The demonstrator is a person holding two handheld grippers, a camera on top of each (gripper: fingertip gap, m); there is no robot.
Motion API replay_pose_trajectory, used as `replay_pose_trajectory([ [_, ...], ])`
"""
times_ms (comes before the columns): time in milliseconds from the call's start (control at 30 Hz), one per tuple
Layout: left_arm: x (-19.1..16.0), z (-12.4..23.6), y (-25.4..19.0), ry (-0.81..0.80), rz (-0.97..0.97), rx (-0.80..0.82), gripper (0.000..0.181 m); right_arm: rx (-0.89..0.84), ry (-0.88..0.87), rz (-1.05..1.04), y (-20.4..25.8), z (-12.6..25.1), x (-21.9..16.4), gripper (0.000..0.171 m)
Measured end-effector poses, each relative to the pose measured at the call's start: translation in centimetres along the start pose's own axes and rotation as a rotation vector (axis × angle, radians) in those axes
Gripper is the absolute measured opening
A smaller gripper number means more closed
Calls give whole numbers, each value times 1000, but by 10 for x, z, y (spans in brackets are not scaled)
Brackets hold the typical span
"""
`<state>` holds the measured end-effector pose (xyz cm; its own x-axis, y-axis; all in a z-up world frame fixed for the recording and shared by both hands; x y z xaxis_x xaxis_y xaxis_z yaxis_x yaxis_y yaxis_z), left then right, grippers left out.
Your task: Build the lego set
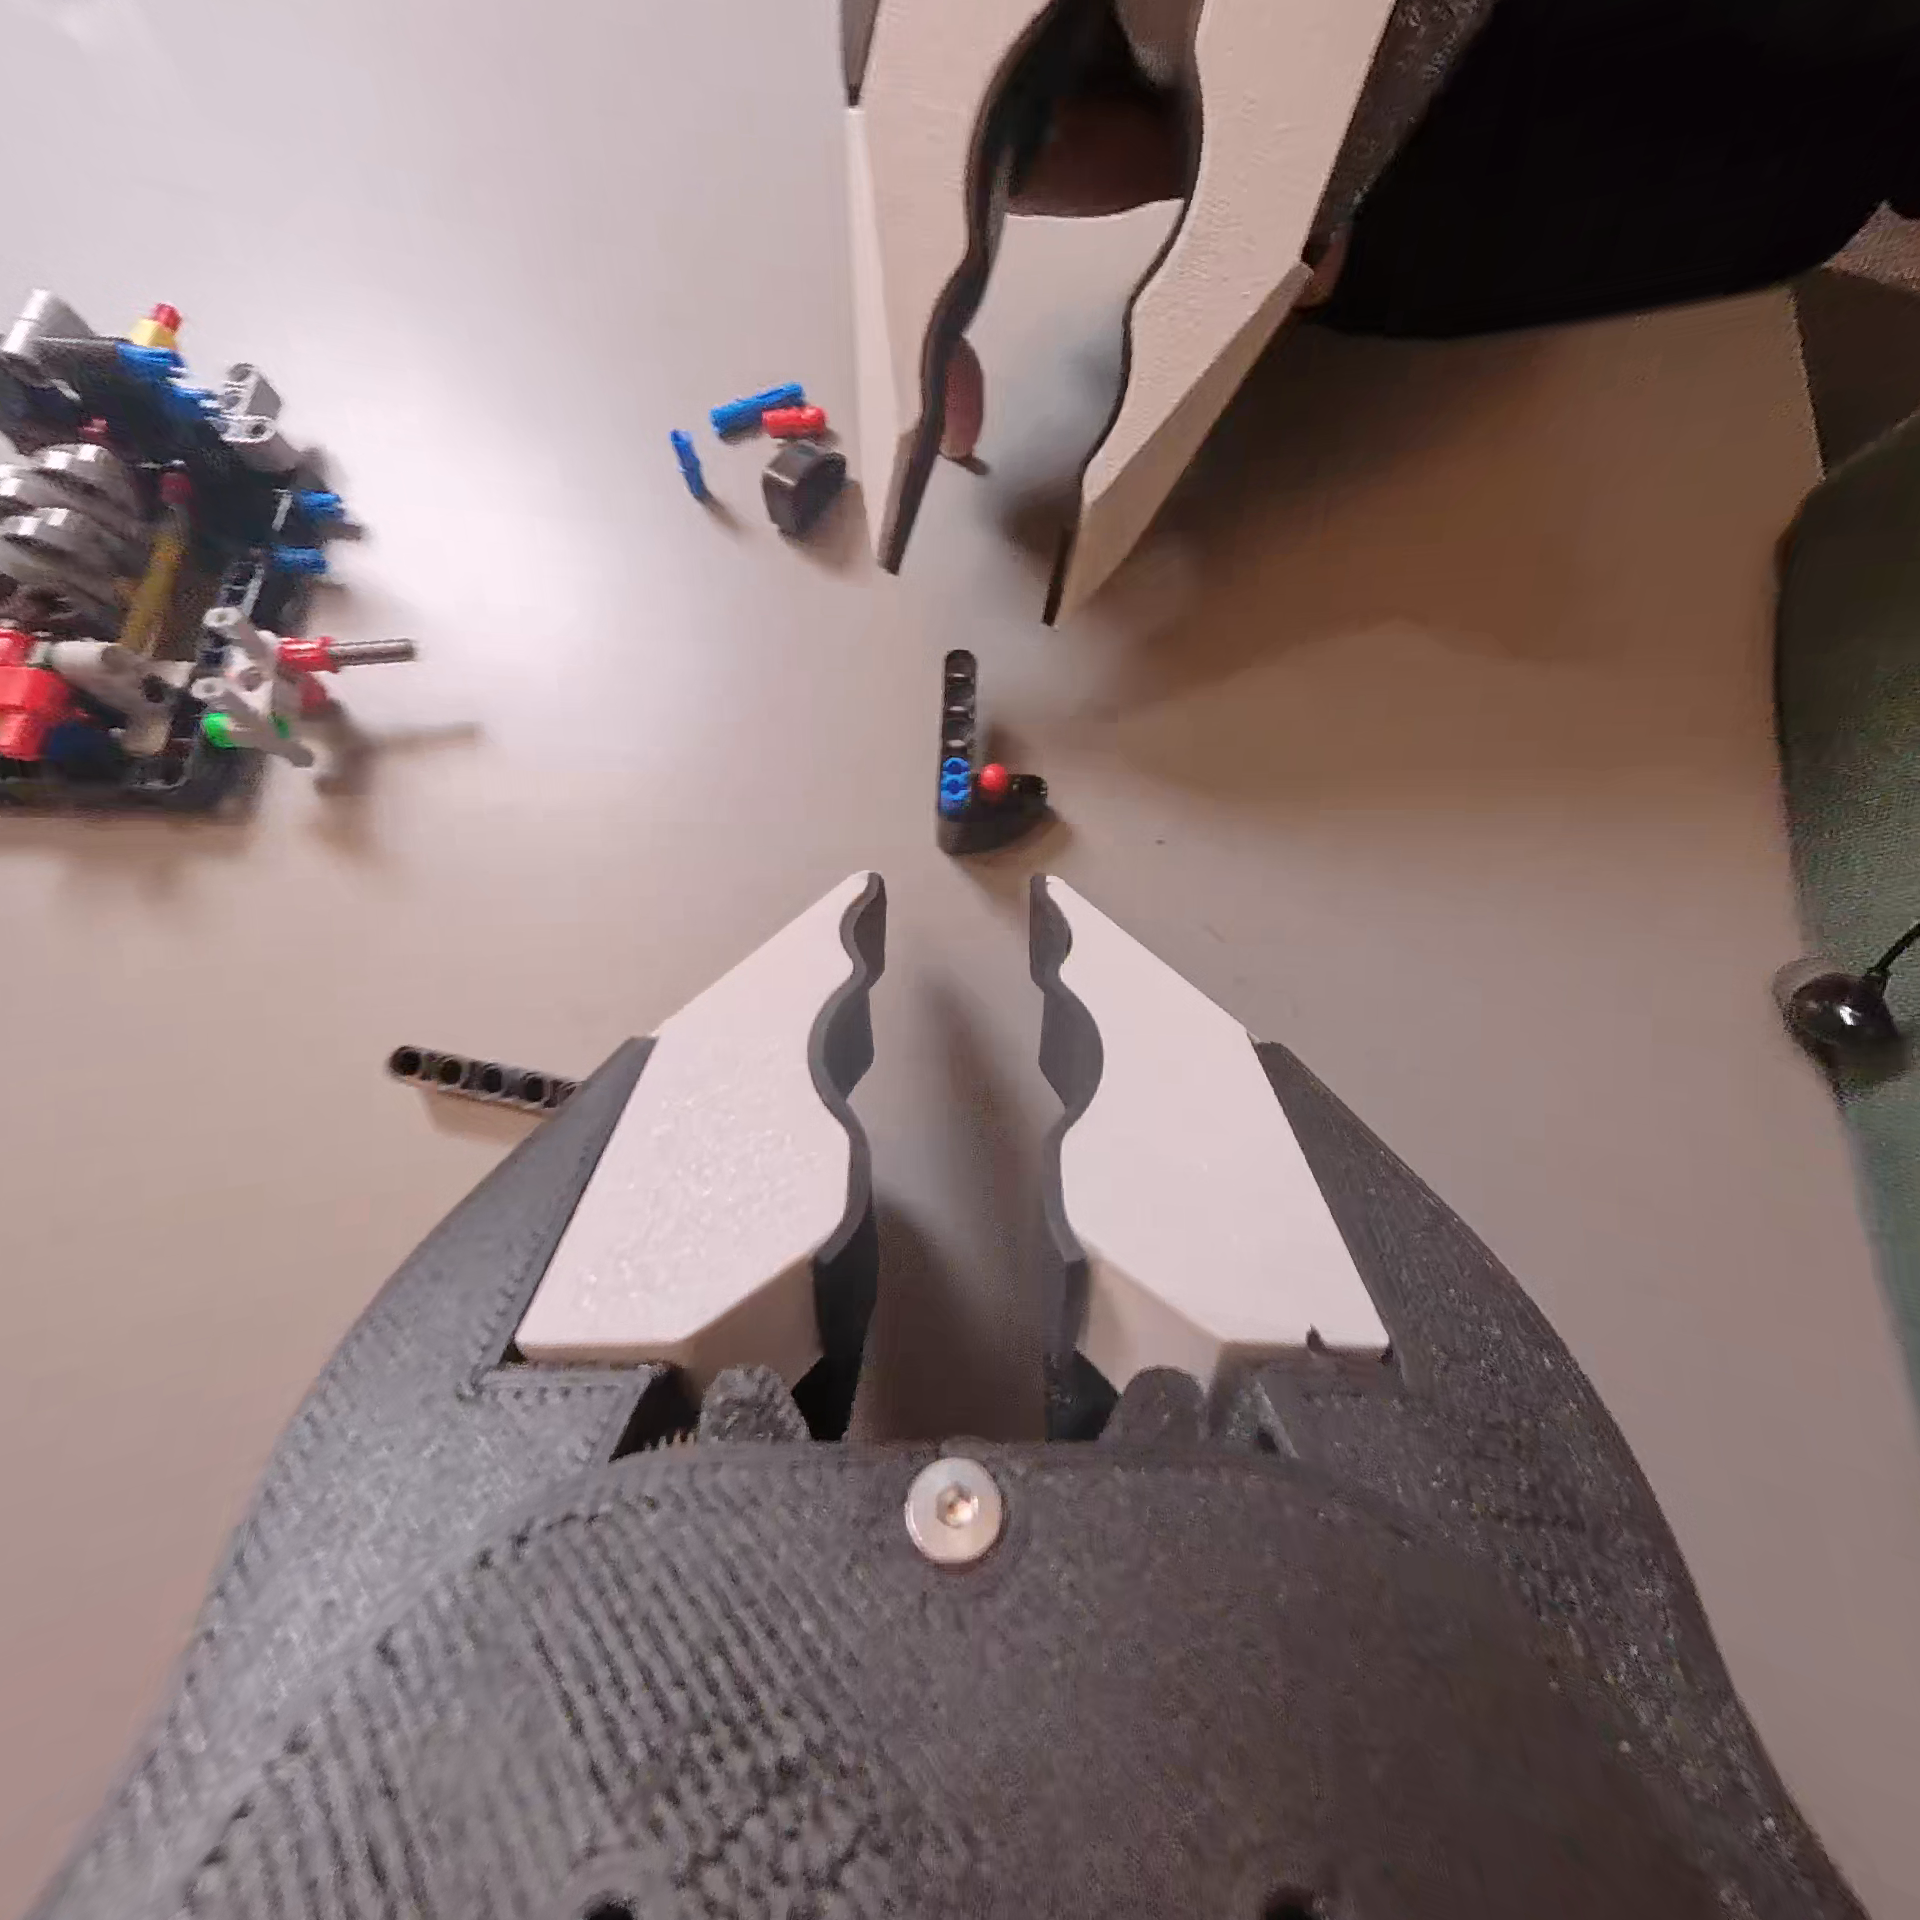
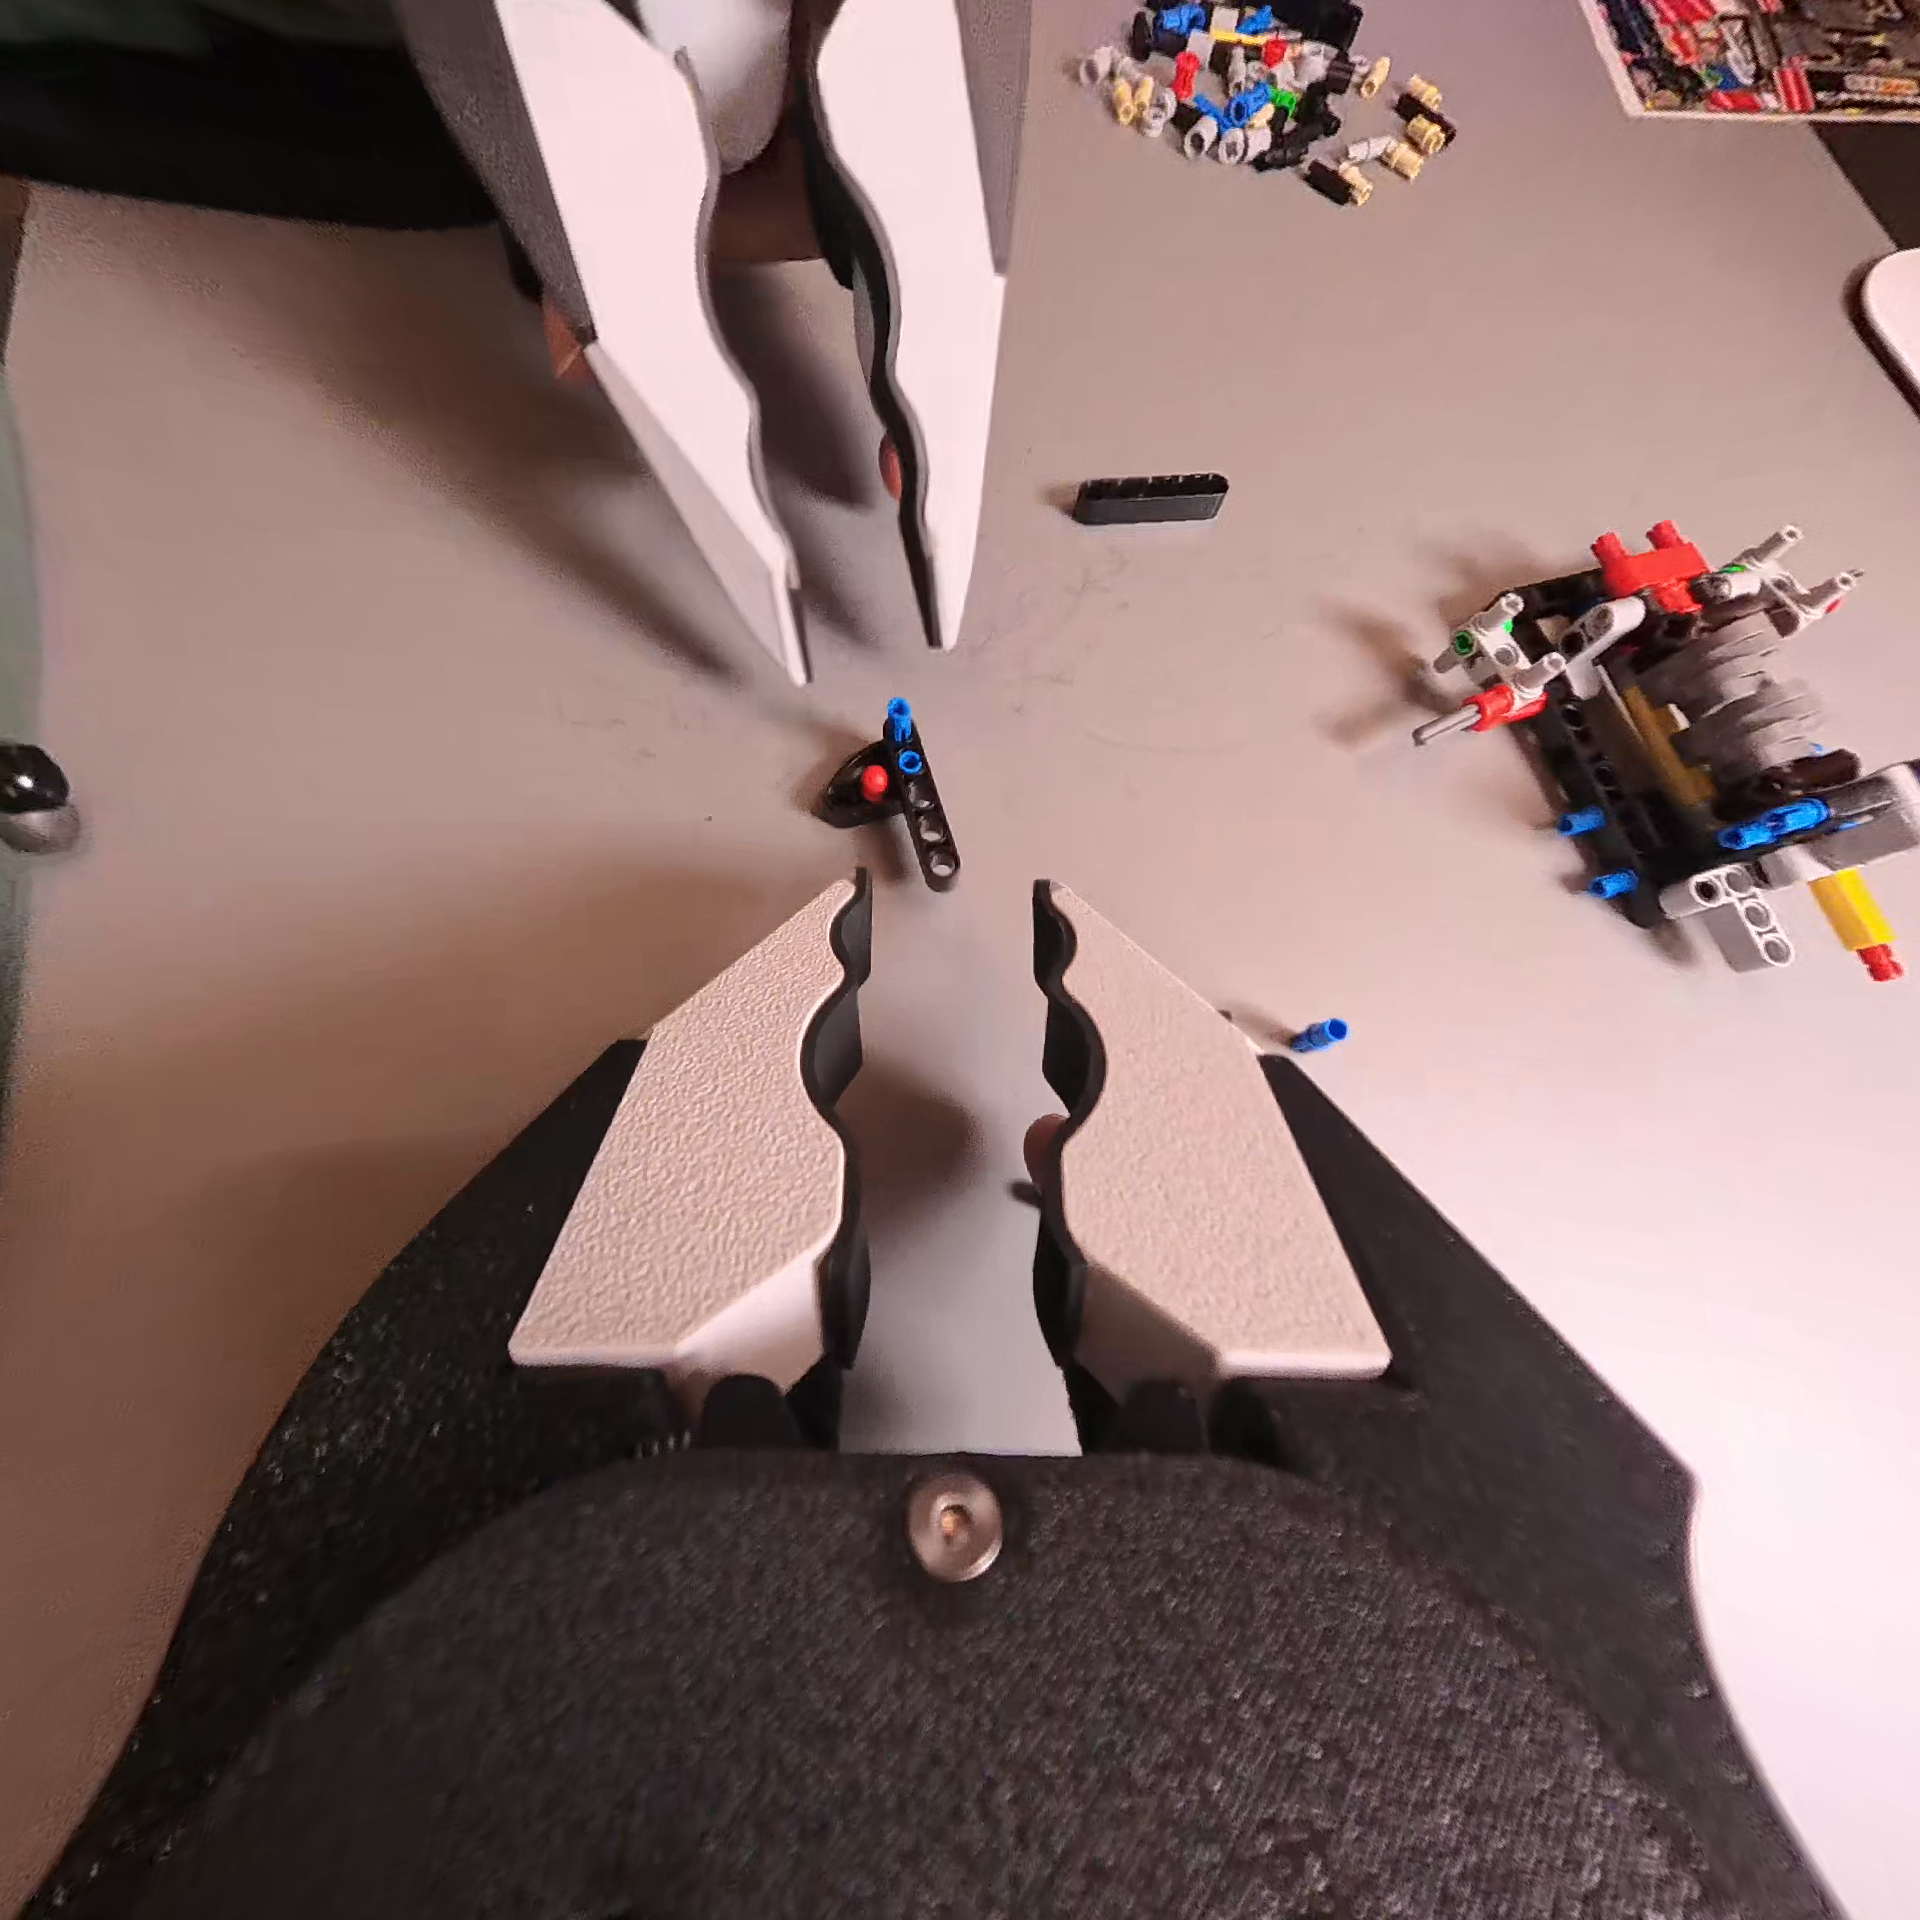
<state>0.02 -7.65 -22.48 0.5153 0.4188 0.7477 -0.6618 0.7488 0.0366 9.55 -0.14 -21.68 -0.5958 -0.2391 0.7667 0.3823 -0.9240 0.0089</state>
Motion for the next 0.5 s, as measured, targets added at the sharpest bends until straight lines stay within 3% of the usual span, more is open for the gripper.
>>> replay_pose_trajectory([
  [100, 2, -11, -5, -4, -28, 27, 28, 7, 14, 7, 0, -3, -2, 28],
  [333, 7, -20, 5, -16, -29, 98, 4, -10, 1, 9, -6, 4, -3, 28],
  [500, 2, -13, 15, 3, 5, 169, 5, -155, -6, -104, -45, 32, -17, 28],
])
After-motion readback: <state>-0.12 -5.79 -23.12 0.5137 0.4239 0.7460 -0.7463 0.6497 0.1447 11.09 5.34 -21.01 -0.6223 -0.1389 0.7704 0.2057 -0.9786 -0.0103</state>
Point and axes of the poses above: each gripper's, where its closed fingertips meet, z back along the fingers, x out of its top, y = z × x across the jaws, the point moved 5 cm from there along z, back along the fingers, and after that the axes turned 5 degrees about -z, right-handed, at the moved point
